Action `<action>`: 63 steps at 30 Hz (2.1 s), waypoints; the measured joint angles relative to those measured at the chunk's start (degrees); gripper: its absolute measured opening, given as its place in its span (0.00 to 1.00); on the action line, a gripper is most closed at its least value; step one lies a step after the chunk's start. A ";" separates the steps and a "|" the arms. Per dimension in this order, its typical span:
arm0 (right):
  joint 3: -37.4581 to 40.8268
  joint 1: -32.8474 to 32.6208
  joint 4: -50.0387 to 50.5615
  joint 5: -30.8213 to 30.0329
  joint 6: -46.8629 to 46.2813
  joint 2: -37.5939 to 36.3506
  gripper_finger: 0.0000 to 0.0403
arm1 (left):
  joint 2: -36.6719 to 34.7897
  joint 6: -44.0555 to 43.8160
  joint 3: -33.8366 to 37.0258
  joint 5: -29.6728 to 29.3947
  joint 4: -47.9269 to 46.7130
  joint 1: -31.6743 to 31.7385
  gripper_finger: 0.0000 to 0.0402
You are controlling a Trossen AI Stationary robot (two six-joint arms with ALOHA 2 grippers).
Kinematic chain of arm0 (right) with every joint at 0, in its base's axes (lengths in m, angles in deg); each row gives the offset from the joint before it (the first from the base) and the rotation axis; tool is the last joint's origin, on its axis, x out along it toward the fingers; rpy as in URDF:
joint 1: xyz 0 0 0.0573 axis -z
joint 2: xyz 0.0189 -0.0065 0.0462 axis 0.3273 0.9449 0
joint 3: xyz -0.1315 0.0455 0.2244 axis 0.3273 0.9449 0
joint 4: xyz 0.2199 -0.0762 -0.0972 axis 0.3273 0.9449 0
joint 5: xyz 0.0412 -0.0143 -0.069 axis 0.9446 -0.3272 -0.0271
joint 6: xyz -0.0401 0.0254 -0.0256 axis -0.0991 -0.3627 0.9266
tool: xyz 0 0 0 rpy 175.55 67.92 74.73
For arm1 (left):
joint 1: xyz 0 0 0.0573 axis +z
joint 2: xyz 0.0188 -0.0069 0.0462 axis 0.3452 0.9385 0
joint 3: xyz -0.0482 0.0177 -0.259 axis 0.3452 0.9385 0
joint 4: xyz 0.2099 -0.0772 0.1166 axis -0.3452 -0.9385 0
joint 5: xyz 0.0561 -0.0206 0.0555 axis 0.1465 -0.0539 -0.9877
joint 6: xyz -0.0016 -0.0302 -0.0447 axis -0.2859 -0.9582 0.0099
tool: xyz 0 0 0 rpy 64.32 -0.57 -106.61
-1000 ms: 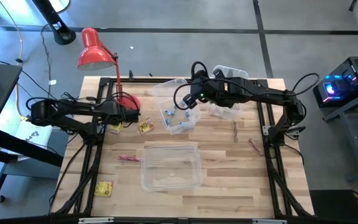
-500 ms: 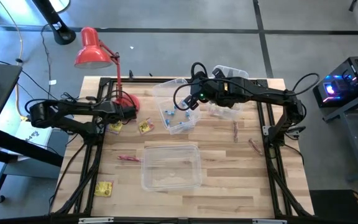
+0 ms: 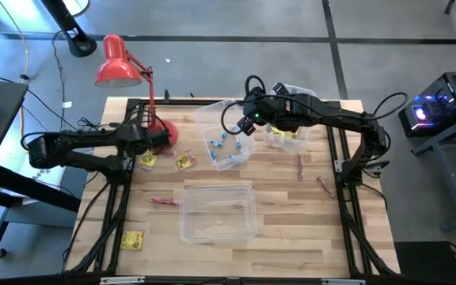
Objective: Sort candy
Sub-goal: Put the blue lollipop into the top left transparent bin
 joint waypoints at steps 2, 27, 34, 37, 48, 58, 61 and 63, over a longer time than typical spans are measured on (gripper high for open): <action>0.00 0.50 0.02 0.12 0.00 0.00 0.00 | 0.62 4.78 -0.04 0.03 -0.23 1.09 0.17; 0.00 1.86 -2.32 5.19 -2.03 0.00 0.00 | 7.52 20.89 8.93 11.60 12.85 2.13 0.00; 0.00 1.86 -2.35 5.18 -4.50 0.00 0.00 | 7.23 20.64 8.60 15.90 13.68 -7.10 0.00; 0.00 1.86 -2.44 5.16 -5.21 0.00 0.00 | 7.27 18.40 7.67 17.87 14.11 -12.18 0.00; 0.00 1.86 -2.85 4.91 -8.15 0.02 0.00 | 5.46 19.82 -3.45 12.99 2.91 -19.64 0.00; 0.37 1.80 -3.28 5.00 -10.90 1.41 0.00 | 6.39 21.28 2.22 5.42 1.55 -11.67 0.00; 0.44 1.80 -3.11 6.15 -11.67 2.27 0.00 | 6.48 17.22 5.92 3.50 5.33 -10.69 0.00; 0.44 1.80 -3.20 6.97 -11.67 2.73 0.00 | 6.64 16.84 8.41 3.37 9.92 -10.14 0.00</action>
